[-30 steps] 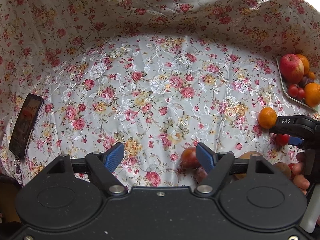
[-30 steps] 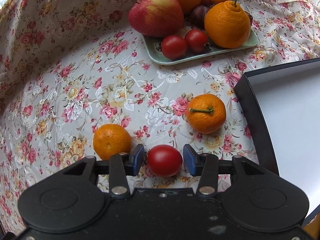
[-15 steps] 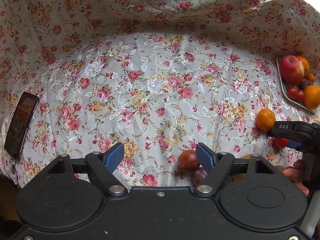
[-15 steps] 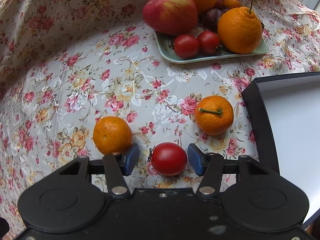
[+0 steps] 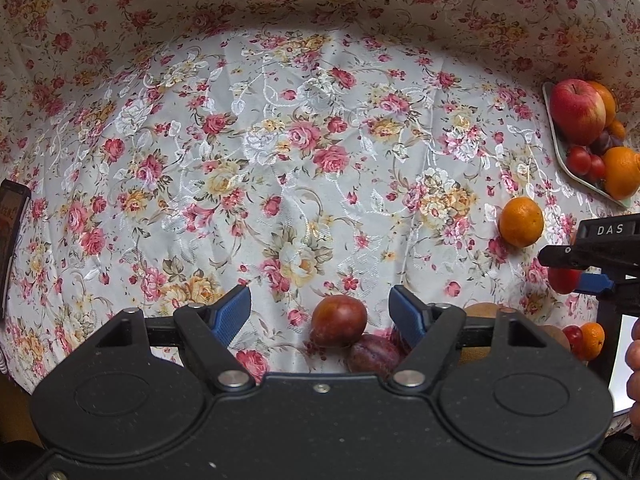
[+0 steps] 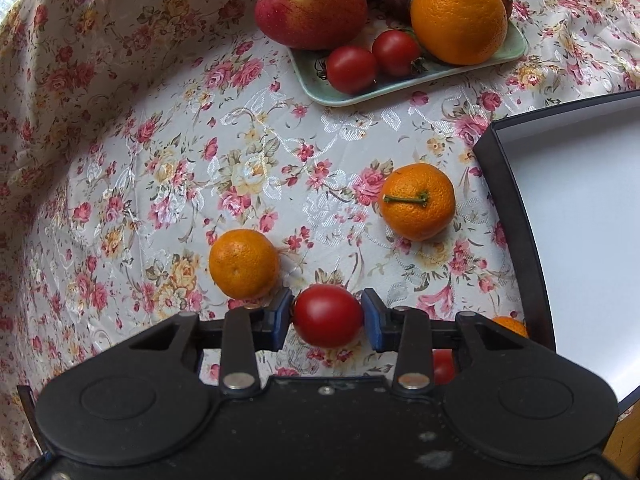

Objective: Organize fruits
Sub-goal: 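Close the right tool on the red tomato while the left tool grasps a dark red plum, then carry the tomato in the right tool and plum in the left tool over the white box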

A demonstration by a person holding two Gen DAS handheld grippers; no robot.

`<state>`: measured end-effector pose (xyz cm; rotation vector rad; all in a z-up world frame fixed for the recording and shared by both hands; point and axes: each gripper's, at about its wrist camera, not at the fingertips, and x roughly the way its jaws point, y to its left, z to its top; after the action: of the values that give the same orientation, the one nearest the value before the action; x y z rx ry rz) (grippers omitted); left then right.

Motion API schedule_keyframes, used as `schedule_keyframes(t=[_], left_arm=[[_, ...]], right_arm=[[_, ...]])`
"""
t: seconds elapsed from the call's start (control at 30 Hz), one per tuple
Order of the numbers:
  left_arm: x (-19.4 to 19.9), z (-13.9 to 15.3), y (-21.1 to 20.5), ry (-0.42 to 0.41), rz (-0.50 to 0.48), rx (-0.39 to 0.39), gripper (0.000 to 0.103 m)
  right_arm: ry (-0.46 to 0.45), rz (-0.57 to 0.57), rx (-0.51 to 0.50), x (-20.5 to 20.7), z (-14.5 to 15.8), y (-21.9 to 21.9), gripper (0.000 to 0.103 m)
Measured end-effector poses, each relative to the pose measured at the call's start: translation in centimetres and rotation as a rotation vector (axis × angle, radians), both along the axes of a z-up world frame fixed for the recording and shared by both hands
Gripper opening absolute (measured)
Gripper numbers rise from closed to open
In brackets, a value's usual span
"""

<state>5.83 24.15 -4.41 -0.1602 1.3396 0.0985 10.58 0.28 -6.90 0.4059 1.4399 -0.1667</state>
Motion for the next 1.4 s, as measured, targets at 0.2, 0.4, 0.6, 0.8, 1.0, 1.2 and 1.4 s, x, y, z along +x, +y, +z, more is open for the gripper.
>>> schedule_keyframes(t=[0.2, 0.4, 0.6, 0.8, 1.0, 1.2, 1.4], left_arm=[[0.5, -1.7, -0.9, 0.045, -0.002, 0.037, 0.076], [1.0, -3.4, -1.0, 0.096, 0.031, 0.035, 0.076], [1.2, -5.0, -1.0, 0.146, 0.066, 0.027, 0.067], [1.2, -4.5, -0.7, 0.126, 0.110, 0.004, 0.044], [1.5, -3.3, -1.5, 0.095, 0.118, 0.049, 0.044], [2.4, -0.8, -4.1, 0.028, 0.092, 0.052, 0.044], [3.1, 1.6, -8.3, -0.036, 0.012, 0.035, 0.044]], right_arm=[[-0.046, 0.028, -0.058, -0.1, 2.3, 0.9, 0.040], [-0.097, 0.087, -0.054, -0.6, 4.2, 2.0, 0.040], [-0.112, 0.111, -0.041, -0.9, 4.8, 2.6, 0.040], [-0.106, 0.123, -0.049, -0.9, 5.0, 2.6, 0.040], [-0.113, 0.118, -0.051, -1.2, 5.4, 1.7, 0.040], [-0.118, 0.091, -0.051, -1.5, 5.9, -0.2, 0.040], [-0.131, 0.056, -0.068, -2.2, 6.6, -3.1, 0.040]])
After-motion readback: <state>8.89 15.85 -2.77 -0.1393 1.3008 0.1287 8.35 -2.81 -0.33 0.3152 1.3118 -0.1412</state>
